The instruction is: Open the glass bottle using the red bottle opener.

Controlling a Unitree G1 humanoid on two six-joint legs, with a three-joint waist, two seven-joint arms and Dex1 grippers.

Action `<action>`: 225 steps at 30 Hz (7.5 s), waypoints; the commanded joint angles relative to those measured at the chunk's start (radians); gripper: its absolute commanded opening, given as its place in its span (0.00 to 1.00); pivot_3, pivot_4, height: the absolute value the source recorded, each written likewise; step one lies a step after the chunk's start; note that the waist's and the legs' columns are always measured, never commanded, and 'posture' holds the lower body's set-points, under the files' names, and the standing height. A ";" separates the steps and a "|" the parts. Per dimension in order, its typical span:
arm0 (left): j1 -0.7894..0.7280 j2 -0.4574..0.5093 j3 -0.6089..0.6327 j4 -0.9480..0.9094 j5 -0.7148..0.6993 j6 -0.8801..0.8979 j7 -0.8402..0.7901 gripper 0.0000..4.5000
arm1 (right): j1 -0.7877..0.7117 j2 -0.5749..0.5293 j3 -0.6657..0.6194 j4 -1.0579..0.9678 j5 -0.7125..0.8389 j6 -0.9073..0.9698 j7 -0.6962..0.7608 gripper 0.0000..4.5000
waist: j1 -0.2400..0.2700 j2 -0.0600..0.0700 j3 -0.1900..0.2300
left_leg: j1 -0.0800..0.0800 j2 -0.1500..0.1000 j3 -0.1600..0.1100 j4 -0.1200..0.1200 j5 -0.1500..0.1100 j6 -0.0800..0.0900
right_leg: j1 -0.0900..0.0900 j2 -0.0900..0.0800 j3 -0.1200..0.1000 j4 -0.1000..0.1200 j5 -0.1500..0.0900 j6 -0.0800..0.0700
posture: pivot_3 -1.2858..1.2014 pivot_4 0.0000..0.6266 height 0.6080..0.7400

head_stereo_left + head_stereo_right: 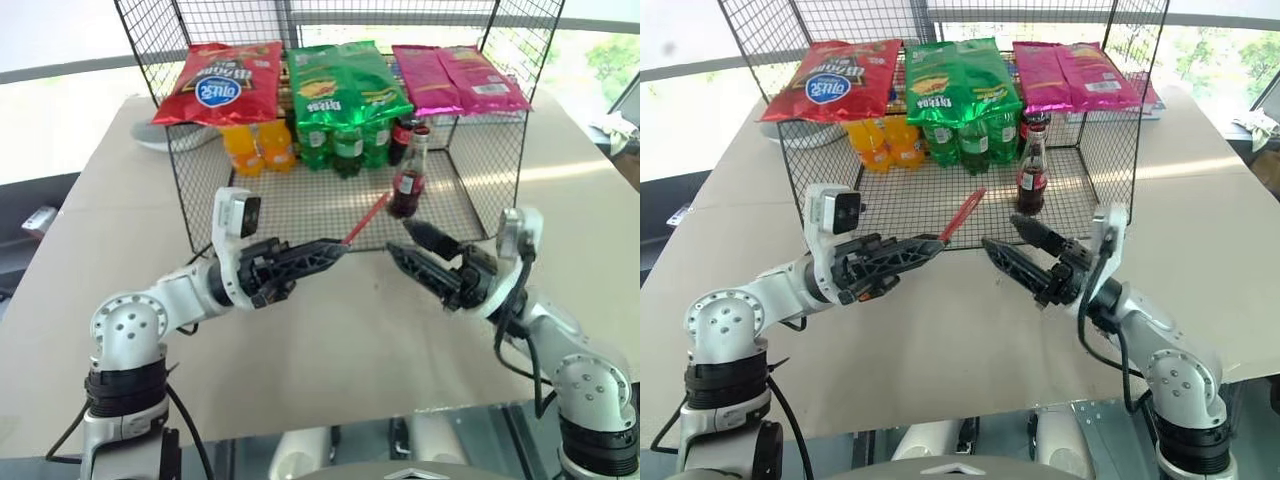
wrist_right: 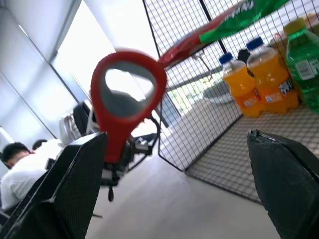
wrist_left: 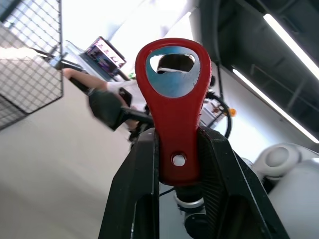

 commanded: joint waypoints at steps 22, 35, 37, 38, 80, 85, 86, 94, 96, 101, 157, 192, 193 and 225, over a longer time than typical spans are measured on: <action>0.089 -0.121 -0.355 0.028 1.105 -1.073 0.034 0.11 | -0.163 0.087 0.165 0.071 -0.039 0.142 -0.365 0.53 | 0.000 0.001 0.000 | -0.001 0.001 0.005 -0.002 -0.003 0.005 | -0.002 -0.004 0.004 -0.002 0.000 0.000 | 0.52 0.24 1.00; 0.128 -0.105 -0.354 0.037 1.112 -1.131 0.006 0.11 | -0.185 0.127 0.144 0.086 -0.030 0.146 -0.403 0.41 | -0.001 0.001 0.000 | -0.001 0.001 0.005 -0.002 -0.003 0.006 | -0.002 0.000 0.004 -0.002 0.000 0.000 | 0.52 0.24 1.00; 0.130 -0.107 -0.355 0.036 1.111 -1.133 0.007 0.11 | -0.183 0.129 0.145 0.086 -0.027 0.150 -0.402 0.23 | -0.001 0.001 0.000 | -0.001 0.001 0.005 -0.002 -0.003 0.006 | -0.002 0.000 0.004 -0.002 0.000 0.000 | 0.52 0.24 1.00; 0.130 -0.107 -0.356 0.035 1.112 -1.135 0.008 0.11 | -0.182 0.130 0.146 0.086 -0.026 0.152 -0.401 0.12 | -0.001 0.001 0.000 | -0.001 0.001 0.005 -0.002 -0.003 0.006 | -0.002 0.000 0.004 -0.002 0.000 0.000 | 0.52 0.24 1.00; -0.067 0.147 -0.233 -0.004 0.360 -0.282 -0.288 0.05 | -0.316 -0.200 0.342 0.081 -0.284 0.228 0.184 0.00 | -0.022 0.000 0.001 | -0.002 0.001 0.002 -0.002 -0.001 0.002 | -0.002 0.000 0.002 -0.003 0.000 0.000 | 0.52 0.24 1.00; -0.052 0.120 -0.211 0.001 0.354 -0.280 -0.275 0.02 | -0.310 -0.178 0.315 0.081 -0.285 0.223 0.176 0.00 | -0.021 0.000 0.002 | -0.002 0.001 0.002 -0.002 -0.001 0.001 | -0.002 -0.003 0.002 -0.003 0.000 0.000 | 0.52 0.24 1.00; -0.037 0.112 -0.202 -0.001 0.350 -0.283 -0.267 0.02 | -0.304 -0.169 0.301 0.082 -0.276 0.214 0.178 0.00 | -0.022 0.000 0.002 | -0.002 0.001 0.002 -0.002 -0.001 0.001 | -0.002 -0.003 0.002 -0.003 0.000 0.000 | 0.52 0.24 1.00; 0.005 0.123 -0.151 0.005 0.346 -0.280 -0.275 0.00 | -0.291 -0.133 0.262 0.093 -0.265 0.233 0.148 0.32 | -0.020 -0.001 0.002 | -0.002 0.001 0.002 -0.002 -0.001 0.001 | -0.002 -0.004 0.001 -0.003 0.000 0.000 | 0.52 0.24 1.00; 0.004 0.145 -0.148 0.016 0.358 -0.281 -0.295 0.05 | -0.295 -0.136 0.265 0.096 -0.267 0.235 0.156 0.34 | -0.021 0.000 0.002 | -0.002 0.001 0.002 -0.002 -0.001 0.001 | -0.002 -0.004 0.001 -0.003 0.000 0.000 | 0.52 0.24 1.00; 0.003 0.161 -0.150 0.050 0.430 -0.321 -0.285 0.49 | -0.290 -0.147 0.290 0.103 -0.318 0.223 0.163 0.06 | -0.021 0.000 0.002 | -0.002 0.001 0.002 -0.002 -0.001 0.001 | -0.002 -0.004 0.001 -0.003 0.000 0.000 | 0.52 0.24 1.00; -0.267 0.204 -0.457 0.052 0.815 0.151 -0.055 0.50 | -0.181 -0.071 0.453 0.208 -0.619 0.231 0.112 0.73 | -0.031 -0.002 0.003 | -0.001 0.000 0.001 -0.002 0.000 0.001 | -0.002 0.001 0.001 -0.001 0.000 0.000 | 0.52 0.24 1.00; -0.182 0.248 -0.708 0.073 1.099 -0.306 -0.131 0.93 | -0.039 -0.172 0.245 0.092 -0.578 0.155 0.234 0.75 | -0.005 -0.002 0.002 | -0.001 0.001 -0.003 -0.004 0.003 -0.005 | -0.003 0.000 0.003 -0.001 0.003 -0.004 | 0.52 0.24 1.00; -0.187 0.246 -0.724 0.094 1.125 -0.322 -0.131 0.93 | -0.034 -0.167 0.243 0.083 -0.579 0.156 0.219 0.75 | 0.002 -0.002 0.002 | 0.000 0.001 -0.003 -0.004 0.001 -0.001 | -0.003 0.000 0.003 -0.001 0.003 -0.004 | 0.52 0.24 1.00; -0.020 0.115 -0.482 0.033 1.137 -0.741 -0.181 0.09 | -0.077 0.144 0.034 0.107 -0.297 0.311 -0.110 0.75 | -0.001 -0.001 0.002 | -0.001 0.001 -0.004 -0.002 0.000 0.000 | -0.003 0.002 0.003 -0.002 0.003 -0.004 | 0.52 0.24 1.00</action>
